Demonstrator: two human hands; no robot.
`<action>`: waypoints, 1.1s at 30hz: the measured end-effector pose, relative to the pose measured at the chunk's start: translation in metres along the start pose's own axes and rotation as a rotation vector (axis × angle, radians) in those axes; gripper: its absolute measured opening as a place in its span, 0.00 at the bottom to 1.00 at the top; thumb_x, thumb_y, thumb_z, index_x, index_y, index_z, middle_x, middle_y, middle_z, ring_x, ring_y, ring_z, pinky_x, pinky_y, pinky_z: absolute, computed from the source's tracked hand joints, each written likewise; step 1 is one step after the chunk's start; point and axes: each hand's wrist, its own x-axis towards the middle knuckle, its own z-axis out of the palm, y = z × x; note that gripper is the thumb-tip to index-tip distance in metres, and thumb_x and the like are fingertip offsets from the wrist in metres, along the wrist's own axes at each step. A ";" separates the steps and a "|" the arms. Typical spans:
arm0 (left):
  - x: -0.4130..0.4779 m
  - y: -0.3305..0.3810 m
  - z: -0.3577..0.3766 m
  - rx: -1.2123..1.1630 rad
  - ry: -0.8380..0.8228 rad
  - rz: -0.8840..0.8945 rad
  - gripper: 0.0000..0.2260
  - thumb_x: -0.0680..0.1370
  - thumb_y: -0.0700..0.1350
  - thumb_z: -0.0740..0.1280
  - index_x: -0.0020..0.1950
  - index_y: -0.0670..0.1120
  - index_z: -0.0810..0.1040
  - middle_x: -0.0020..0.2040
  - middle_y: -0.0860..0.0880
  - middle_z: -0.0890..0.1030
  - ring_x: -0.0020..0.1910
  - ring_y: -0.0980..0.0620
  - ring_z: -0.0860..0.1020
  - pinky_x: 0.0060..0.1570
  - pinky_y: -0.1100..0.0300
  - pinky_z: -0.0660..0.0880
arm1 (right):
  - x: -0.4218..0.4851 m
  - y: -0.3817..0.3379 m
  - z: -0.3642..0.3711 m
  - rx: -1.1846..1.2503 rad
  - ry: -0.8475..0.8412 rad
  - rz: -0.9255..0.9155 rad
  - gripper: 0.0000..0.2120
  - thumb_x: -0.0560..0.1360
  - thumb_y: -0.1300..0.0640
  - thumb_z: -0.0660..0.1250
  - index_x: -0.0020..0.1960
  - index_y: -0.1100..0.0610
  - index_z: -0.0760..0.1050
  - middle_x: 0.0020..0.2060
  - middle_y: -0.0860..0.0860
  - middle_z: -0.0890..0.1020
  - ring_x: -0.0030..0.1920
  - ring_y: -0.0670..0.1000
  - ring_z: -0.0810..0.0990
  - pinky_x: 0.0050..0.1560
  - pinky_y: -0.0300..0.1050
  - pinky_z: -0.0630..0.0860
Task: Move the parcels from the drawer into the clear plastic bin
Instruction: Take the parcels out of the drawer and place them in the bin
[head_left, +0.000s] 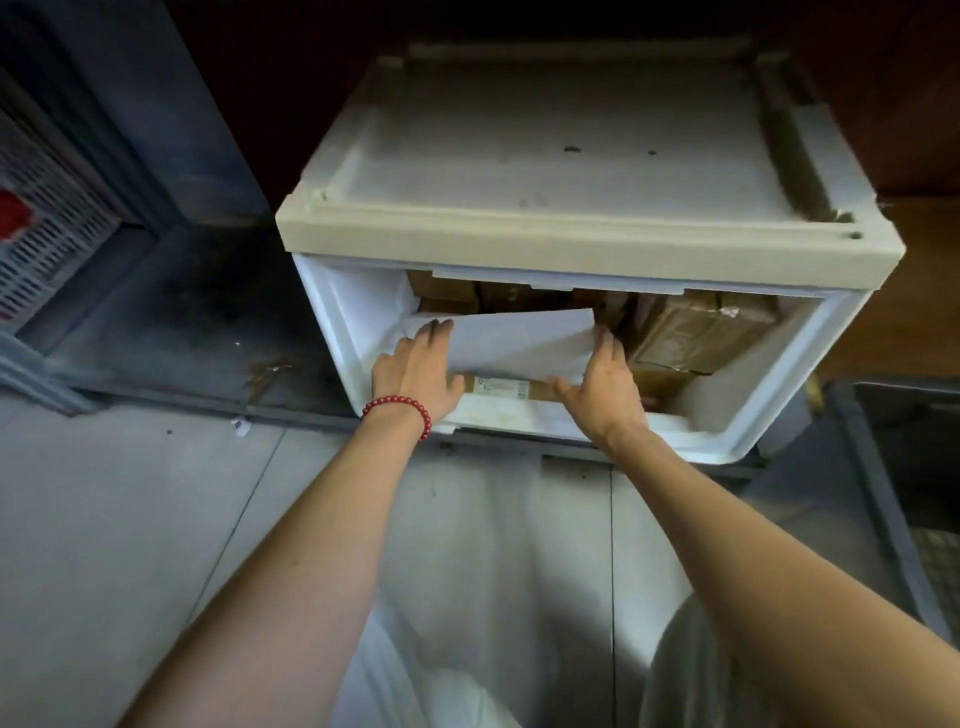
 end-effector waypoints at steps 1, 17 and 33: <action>0.001 0.000 0.002 -0.001 0.000 -0.005 0.30 0.77 0.51 0.63 0.77 0.48 0.55 0.74 0.46 0.63 0.67 0.43 0.68 0.58 0.46 0.71 | 0.003 0.002 0.000 0.010 0.009 -0.009 0.31 0.77 0.56 0.67 0.74 0.60 0.56 0.70 0.58 0.65 0.65 0.60 0.72 0.66 0.56 0.71; -0.015 0.001 -0.010 0.035 -0.021 -0.027 0.25 0.79 0.48 0.62 0.75 0.51 0.60 0.71 0.47 0.66 0.65 0.44 0.69 0.51 0.49 0.74 | -0.025 0.005 -0.018 0.046 0.112 -0.198 0.04 0.81 0.62 0.58 0.54 0.57 0.70 0.49 0.53 0.70 0.41 0.51 0.71 0.42 0.43 0.67; -0.133 0.003 -0.080 -0.219 0.301 -0.093 0.03 0.77 0.49 0.66 0.50 0.52 0.75 0.46 0.48 0.75 0.44 0.47 0.72 0.41 0.56 0.70 | -0.123 -0.012 -0.091 0.373 0.246 -0.266 0.04 0.80 0.59 0.62 0.49 0.53 0.68 0.47 0.50 0.78 0.48 0.49 0.79 0.48 0.50 0.81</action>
